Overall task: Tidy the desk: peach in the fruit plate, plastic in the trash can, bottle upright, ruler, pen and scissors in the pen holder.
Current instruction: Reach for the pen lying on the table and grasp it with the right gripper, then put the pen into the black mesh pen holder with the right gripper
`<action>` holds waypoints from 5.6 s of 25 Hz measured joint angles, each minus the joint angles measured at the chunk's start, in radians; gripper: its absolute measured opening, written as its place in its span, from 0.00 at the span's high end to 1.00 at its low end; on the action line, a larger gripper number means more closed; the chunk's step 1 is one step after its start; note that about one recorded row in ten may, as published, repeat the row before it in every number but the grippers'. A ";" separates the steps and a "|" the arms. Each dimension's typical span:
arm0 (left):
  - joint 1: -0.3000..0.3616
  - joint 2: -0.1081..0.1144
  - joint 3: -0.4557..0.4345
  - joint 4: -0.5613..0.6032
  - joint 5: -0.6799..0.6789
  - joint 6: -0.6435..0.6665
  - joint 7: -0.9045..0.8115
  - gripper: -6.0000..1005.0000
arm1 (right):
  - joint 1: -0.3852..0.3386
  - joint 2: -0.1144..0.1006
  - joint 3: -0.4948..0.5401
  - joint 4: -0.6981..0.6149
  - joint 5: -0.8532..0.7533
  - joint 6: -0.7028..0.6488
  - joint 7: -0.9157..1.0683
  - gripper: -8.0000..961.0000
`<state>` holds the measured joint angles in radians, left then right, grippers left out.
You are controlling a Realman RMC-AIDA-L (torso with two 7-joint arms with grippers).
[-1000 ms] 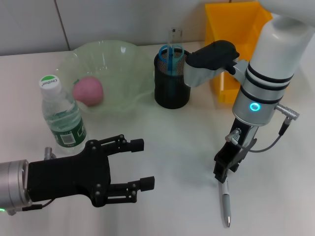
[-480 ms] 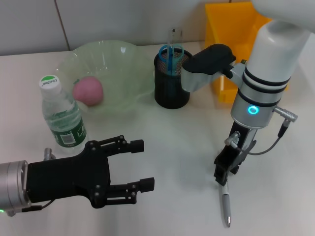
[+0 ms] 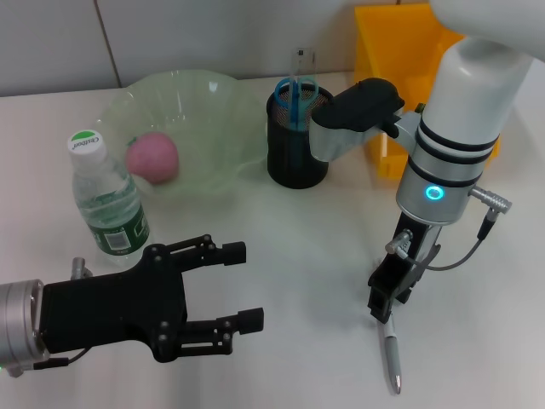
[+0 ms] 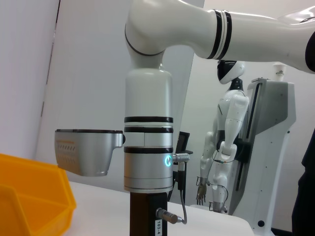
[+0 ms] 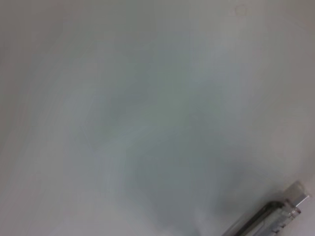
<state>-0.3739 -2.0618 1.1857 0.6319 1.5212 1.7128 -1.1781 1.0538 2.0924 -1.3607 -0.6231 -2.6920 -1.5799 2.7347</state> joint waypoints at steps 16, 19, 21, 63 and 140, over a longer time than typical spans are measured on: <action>0.000 0.002 -0.006 0.002 -0.001 0.018 0.001 0.19 | 0.002 0.000 -0.005 0.000 -0.004 0.019 0.008 0.56; 0.001 0.002 -0.006 0.002 -0.001 0.021 0.001 0.19 | 0.002 0.000 -0.022 0.000 -0.004 0.025 0.009 0.56; 0.001 0.002 -0.007 0.002 -0.001 0.022 0.001 0.19 | 0.002 0.000 -0.041 0.000 -0.002 0.031 0.011 0.55; -0.006 0.000 -0.015 0.003 -0.001 0.027 0.000 0.19 | 0.002 0.000 -0.077 0.000 0.003 0.037 0.009 0.73; -0.008 0.003 -0.031 0.028 -0.001 0.051 -0.012 0.19 | -0.030 -0.014 -0.039 -0.137 0.063 0.001 -0.027 0.86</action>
<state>-0.3819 -2.0586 1.1551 0.6596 1.5201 1.7642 -1.1899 1.0238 2.0783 -1.3999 -0.7601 -2.6289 -1.5785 2.7076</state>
